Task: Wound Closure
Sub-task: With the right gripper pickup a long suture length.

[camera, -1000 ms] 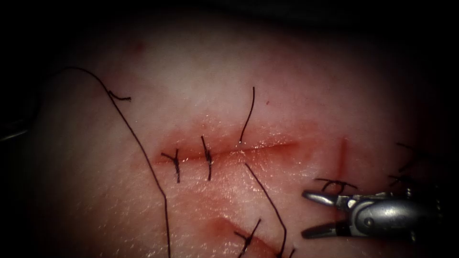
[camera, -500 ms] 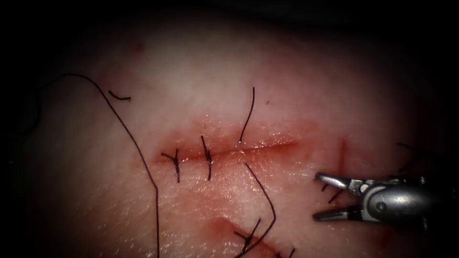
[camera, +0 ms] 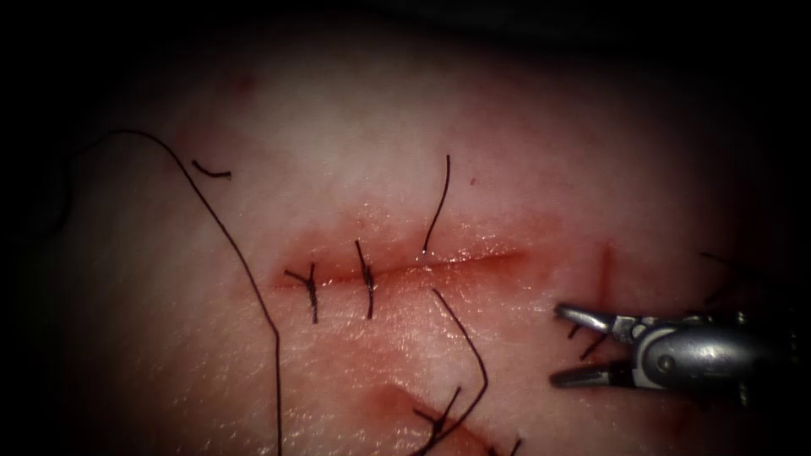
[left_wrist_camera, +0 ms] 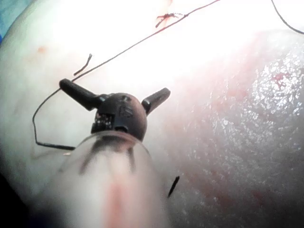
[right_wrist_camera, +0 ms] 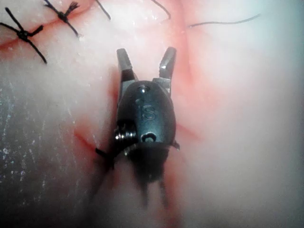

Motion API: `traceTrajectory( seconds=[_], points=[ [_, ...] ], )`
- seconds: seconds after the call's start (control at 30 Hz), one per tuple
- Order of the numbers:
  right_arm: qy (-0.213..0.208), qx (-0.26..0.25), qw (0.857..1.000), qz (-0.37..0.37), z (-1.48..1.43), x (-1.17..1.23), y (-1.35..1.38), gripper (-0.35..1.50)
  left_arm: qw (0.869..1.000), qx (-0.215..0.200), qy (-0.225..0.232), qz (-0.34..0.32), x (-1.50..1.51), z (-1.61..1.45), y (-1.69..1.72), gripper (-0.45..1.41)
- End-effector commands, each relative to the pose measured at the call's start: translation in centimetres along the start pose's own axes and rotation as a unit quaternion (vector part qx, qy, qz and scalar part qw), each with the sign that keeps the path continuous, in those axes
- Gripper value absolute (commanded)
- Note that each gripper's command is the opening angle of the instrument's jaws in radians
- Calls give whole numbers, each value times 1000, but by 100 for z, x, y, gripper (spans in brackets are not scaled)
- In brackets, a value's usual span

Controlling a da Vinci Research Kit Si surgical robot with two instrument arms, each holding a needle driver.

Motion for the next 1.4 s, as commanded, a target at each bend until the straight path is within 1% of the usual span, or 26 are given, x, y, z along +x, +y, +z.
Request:
traceTrajectory(
  seconds=[0.03,0.13,0.17,0.2,0.23,0.27,0.37,0.57,0.67,0.9,0.93,0.97,1.0,1.03,1.07,1.1,1.13,1.17,1.2,1.23,1.27,1.3,1.37,1.4],
  points=[
    [1,1,1000,0,10,-2,-3,143,1000,-15,6,6,4,22,8,133],
    [1,0,1000,0,10,-2,-3,143,998,-58,13,28,17,61,35,131],
    [1,0,1000,0,10,-1,-3,143,995,-85,8,47,21,85,50,128],
    [1,0,1000,-1,10,-1,-4,143,993,-100,-4,64,20,102,59,126],
    [1,0,1000,-1,10,-1,-5,143,992,-105,-8,74,19,109,62,126],
    [1,0,1000,-1,10,-1,-6,143,989,-120,-13,87,15,125,67,125],
    [1,-2,1000,-3,13,-2,-9,141,985,-136,-20,102,5,145,75,123],
    [3,-2,1000,-5,21,-4,-14,141,982,-144,-10,119,-2,160,75,120],
    [3,-2,1000,-6,23,-4,-15,141,980,-152,3,126,-1,169,76,118],
    [3,-3,1000,-6,24,-6,-15,141,976,-161,7,146,3,172,79,103],
    [3,-3,1000,-6,24,-6,-14,141,976,-161,6,146,4,171,80,91],
    [2,-3,1000,-6,24,-6,-14,141,975,-162,8,154,6,170,80,86],
    [2,-3,1000,-6,25,-6,-14,141,974,-162,9,157,7,170,80,58],
    [2,-3,1000,-6,25,-6,-14,141,974,-162,9,159,8,171,80,38],
    [2,-3,1000,-6,25,-6,-14,141,973,-162,9,162,8,172,79,-1],
    [2,-3,1000,-6,25,-6,-14,141,972,-163,10,167,9,172,78,-45],
    [3,-5,1000,-5,25,-6,-13,138,969,-166,15,183,10,174,75,-45],
    [3,-4,1000,-4,24,-6,-12,135,969,-165,22,181,11,174,73,-45],
    [2,-4,1000,-2,22,-6,-8,126,968,-173,39,178,12,173,66,-45],
    [2,-4,1000,-1,21,-5,-5,121,968,-171,43,177,13,172,62,-45],
    [1,-5,1000,4,19,-1,3,116,972,-153,58,170,16,169,50,-45],
    [5,-11,1000,11,17,4,13,116,976,-130,71,162,19,164,34,-45],
    [13,-26,999,28,14,18,34,111,982,-89,85,142,25,157,0,-45],
    [15,-30,999,32,14,22,39,109,983,-79,88,138,26,155,-7,-45]
  ],
)
